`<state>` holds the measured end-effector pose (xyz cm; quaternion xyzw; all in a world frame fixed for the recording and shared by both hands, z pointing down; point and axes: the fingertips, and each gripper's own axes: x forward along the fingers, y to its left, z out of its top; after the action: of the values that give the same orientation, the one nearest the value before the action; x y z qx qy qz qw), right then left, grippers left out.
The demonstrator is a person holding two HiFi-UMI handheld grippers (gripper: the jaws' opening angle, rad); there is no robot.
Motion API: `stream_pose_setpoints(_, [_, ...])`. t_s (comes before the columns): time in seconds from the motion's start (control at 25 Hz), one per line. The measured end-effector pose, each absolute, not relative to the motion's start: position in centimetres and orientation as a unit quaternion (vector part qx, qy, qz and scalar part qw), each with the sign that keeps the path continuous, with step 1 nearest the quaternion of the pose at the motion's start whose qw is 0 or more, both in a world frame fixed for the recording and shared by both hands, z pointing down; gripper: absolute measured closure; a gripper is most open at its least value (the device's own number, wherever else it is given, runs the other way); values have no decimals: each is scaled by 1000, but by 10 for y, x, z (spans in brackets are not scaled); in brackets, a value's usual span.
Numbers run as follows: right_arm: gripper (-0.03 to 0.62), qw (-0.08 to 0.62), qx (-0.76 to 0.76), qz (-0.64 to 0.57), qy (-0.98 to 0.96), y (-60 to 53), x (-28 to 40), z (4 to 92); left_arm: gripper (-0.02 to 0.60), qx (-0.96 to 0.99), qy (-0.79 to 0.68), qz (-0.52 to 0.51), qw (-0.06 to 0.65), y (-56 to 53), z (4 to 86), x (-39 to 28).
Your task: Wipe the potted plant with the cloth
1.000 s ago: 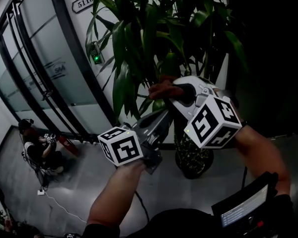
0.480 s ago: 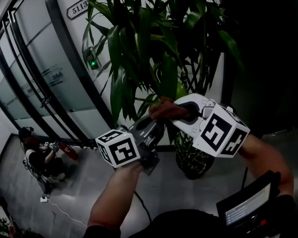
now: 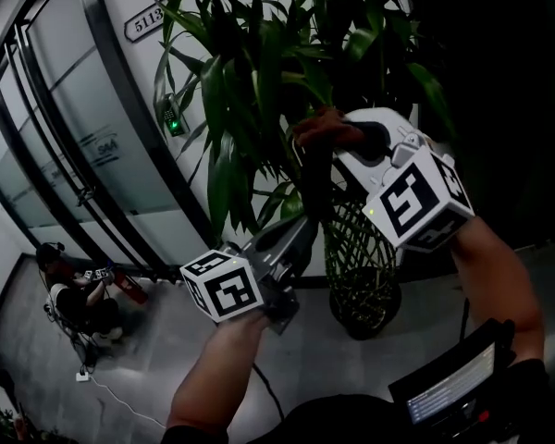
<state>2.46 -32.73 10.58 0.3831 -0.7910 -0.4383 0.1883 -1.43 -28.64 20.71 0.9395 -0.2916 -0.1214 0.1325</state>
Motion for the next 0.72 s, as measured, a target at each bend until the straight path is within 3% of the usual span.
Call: stream_pose_setpoints(0.72, [531, 221, 333, -426, -811, -325, -16, 141, 565, 939, -290, -123, 139, -282, 210, -19])
